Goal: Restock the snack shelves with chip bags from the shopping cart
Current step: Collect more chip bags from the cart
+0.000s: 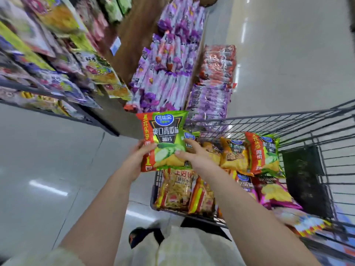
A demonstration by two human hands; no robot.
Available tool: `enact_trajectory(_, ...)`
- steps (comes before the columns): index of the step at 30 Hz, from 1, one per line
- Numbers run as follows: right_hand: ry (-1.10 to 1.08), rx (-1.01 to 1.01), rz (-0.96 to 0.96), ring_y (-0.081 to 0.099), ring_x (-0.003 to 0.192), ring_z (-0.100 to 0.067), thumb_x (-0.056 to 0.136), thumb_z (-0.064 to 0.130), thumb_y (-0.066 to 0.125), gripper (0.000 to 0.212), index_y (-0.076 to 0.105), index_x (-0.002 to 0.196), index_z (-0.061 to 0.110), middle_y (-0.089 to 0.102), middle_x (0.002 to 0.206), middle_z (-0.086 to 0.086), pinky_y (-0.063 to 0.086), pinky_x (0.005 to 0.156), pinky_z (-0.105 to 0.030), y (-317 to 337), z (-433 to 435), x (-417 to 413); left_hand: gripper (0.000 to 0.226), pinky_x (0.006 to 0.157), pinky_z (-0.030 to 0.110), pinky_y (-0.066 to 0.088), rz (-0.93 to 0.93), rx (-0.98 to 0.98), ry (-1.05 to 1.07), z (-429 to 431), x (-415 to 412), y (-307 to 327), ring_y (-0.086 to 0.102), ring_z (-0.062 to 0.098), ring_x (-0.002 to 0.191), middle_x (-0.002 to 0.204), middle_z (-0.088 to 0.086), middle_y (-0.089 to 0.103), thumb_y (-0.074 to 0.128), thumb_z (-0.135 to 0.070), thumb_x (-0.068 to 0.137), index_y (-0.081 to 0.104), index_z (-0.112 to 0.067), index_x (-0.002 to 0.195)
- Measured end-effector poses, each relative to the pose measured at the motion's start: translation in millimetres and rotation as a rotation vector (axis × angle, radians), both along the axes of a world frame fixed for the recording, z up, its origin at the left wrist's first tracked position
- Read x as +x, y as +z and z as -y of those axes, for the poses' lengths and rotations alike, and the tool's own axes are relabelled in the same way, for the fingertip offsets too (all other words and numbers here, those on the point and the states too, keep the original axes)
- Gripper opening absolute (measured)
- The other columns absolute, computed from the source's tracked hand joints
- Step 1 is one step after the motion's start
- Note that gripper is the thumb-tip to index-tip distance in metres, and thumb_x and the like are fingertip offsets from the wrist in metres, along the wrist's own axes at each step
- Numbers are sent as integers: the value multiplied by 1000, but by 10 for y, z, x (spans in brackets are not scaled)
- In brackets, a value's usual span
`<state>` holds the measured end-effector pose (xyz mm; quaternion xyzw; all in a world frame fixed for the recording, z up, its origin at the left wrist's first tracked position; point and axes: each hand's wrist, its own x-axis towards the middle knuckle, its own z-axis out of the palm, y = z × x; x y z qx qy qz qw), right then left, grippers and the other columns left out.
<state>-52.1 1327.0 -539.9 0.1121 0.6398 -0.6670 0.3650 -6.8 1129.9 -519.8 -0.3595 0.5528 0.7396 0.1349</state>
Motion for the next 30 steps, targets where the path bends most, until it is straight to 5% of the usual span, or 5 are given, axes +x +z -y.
enact_trajectory(3,22,-69,-43,64,106,-23,59,24,87,60,62,113,31,67,114,-6,52,94,-39,132,651,234,70,70,37,58,-58,-52,139,630,381,78,72,20,85,107,4,71,86,-28,59,50,-19,119)
enact_trajectory(8,112,-114,-99,66,94,-21,76,-2,74,44,59,108,24,68,106,-10,54,87,-38,307,1843,686,31,69,32,56,-124,-97,249,1735,1068,233,71,12,80,105,1,67,73,-17,83,52,-26,104)
enact_trajectory(15,273,-132,-142,64,108,-35,70,4,78,50,57,115,10,67,118,-18,49,98,-53,595,3686,1288,37,64,29,55,-163,-165,420,3367,2004,535,72,15,80,108,4,71,75,-27,82,59,-27,115)
enact_trajectory(18,355,-135,-176,67,104,-29,61,17,82,65,57,121,10,68,116,-12,51,95,-50,784,4433,1431,43,69,31,55,-184,-183,514,3996,2280,723,72,18,81,111,10,71,74,-23,83,61,-19,124)
enact_trajectory(30,610,-316,-372,70,74,-7,85,-7,63,31,60,106,15,73,80,8,57,76,-29,1715,7483,1211,55,73,30,55,-350,-395,818,6635,2403,1534,70,17,85,116,7,67,76,-24,82,53,-14,131)
